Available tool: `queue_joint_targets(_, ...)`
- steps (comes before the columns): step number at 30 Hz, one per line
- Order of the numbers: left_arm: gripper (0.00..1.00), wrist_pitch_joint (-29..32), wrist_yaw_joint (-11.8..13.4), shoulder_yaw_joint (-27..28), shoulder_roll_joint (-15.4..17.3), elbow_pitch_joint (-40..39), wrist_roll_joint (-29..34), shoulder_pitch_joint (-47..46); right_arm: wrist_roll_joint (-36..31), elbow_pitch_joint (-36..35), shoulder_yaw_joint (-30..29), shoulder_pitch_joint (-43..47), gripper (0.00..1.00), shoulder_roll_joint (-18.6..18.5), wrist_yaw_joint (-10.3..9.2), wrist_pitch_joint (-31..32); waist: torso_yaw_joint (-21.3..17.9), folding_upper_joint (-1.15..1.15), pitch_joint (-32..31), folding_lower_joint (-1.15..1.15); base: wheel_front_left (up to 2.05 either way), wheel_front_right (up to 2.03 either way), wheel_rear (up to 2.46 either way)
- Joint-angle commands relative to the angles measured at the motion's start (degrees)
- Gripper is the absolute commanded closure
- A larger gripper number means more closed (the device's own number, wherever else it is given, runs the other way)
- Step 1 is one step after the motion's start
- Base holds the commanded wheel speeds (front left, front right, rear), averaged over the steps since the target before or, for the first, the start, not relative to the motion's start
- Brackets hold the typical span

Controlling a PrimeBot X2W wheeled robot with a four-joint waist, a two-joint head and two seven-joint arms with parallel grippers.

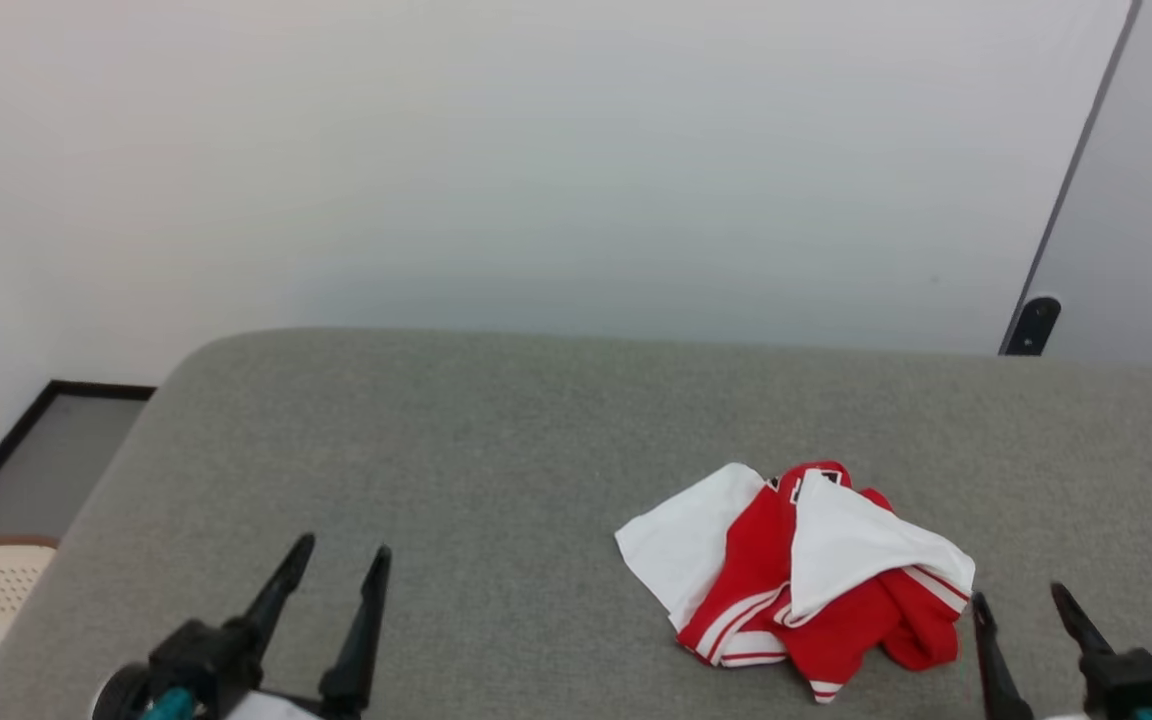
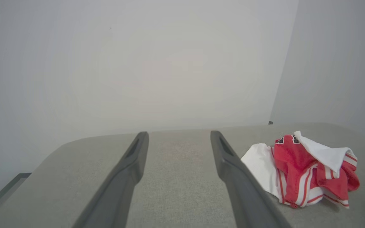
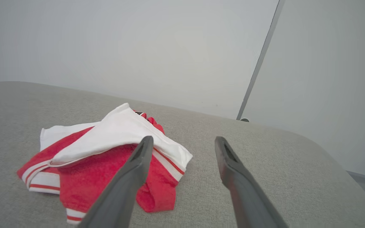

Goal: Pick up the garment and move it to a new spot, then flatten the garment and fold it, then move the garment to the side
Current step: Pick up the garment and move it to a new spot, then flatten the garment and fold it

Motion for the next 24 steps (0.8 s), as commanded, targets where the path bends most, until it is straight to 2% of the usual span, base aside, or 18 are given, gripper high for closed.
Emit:
queue_joint_targets(1, 0.00, -0.1, -0.5, 0.9, -0.2, 0.3, 0.6, 0.9, 0.1, 0.1, -0.6, 1.0, 0.00, -0.1, -0.08, -0.4, 0.9, 0.00, -1.1, 0.00, 0.00, 0.00, 0.00)
queue_joint_targets(4, 0.00, -0.1, -2.8, 4.5, -2.4, 1.7, 2.7, 2.8, 0.4, -0.4, -1.7, 2.3, 0.00, -0.3, -0.08, -0.9, 1.4, 0.00, -1.7, 0.00, 0.00, 0.00, 0.00)
queue_joint_targets(8, 0.00, -0.1, -4.6, 8.6, -4.6, 3.4, 6.6, 3.6, 0.8, -0.5, -2.7, 3.7, 0.00, -0.6, -0.08, -1.3, 1.8, 0.00, -2.2, 0.00, 0.00, 0.00, 0.00)
queue_joint_targets(16, 0.00, -0.1, -7.1, 14.4, -9.3, 5.8, 12.7, 3.1, -0.1, -1.7, -1.6, 4.3, 0.00, -0.3, -0.08, -1.8, 3.7, 0.00, -2.0, 0.00, 0.00, 0.00, 0.00)
queue_joint_targets(24, 0.00, -0.1, -8.7, 17.9, -13.2, 6.6, 16.1, 3.5, -0.7, -2.8, 0.3, 3.0, 0.00, 0.2, -0.08, -1.9, 4.1, 0.00, -1.5, 0.00, 0.00, 0.00, 0.00)
